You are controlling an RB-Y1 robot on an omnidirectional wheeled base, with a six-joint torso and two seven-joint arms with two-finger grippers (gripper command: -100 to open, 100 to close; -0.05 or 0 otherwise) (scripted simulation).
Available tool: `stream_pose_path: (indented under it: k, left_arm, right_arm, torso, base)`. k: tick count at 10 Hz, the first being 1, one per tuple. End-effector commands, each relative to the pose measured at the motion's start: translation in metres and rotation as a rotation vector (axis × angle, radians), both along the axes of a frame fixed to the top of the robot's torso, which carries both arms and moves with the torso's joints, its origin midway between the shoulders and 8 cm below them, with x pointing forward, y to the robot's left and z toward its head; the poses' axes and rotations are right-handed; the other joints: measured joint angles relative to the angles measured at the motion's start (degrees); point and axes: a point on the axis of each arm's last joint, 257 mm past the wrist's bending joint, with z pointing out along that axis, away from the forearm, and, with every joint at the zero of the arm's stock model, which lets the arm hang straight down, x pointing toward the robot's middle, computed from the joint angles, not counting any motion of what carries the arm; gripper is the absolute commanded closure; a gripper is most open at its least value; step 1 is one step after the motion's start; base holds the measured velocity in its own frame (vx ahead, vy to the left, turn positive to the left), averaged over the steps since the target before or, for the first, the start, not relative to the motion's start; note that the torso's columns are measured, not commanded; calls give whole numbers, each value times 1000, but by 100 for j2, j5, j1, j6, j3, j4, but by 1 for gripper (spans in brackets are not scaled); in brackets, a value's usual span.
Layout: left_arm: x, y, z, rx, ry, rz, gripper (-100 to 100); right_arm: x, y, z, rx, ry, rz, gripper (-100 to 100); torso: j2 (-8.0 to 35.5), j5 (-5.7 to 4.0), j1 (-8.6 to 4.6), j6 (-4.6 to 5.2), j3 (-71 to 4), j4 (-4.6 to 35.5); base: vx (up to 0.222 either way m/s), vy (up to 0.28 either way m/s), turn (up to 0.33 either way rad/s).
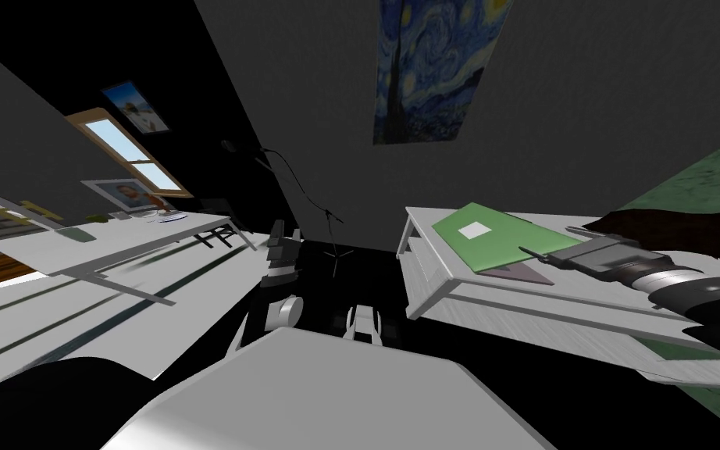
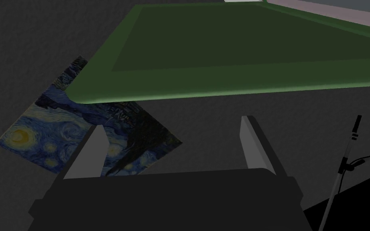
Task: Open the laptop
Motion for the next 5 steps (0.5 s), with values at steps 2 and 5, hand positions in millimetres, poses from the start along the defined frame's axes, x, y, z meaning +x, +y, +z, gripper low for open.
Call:
stream_pose_path:
  k: [2,5]
  left_arm:
    - [0,0,0,0,0,0,0]
    - [0,0,0,0,0,0,0]
  right_arm:
    - [3,2,-16,-140,7,-21,-100]
    - [6,4,-29,-251,12,-38,-100]
  torso:
    - [-2,2,5,0,-2,-1]
    - [1,1,3,1,0,0]
  base:
    - [-47,-26,70]
    - [-52,-30,72]
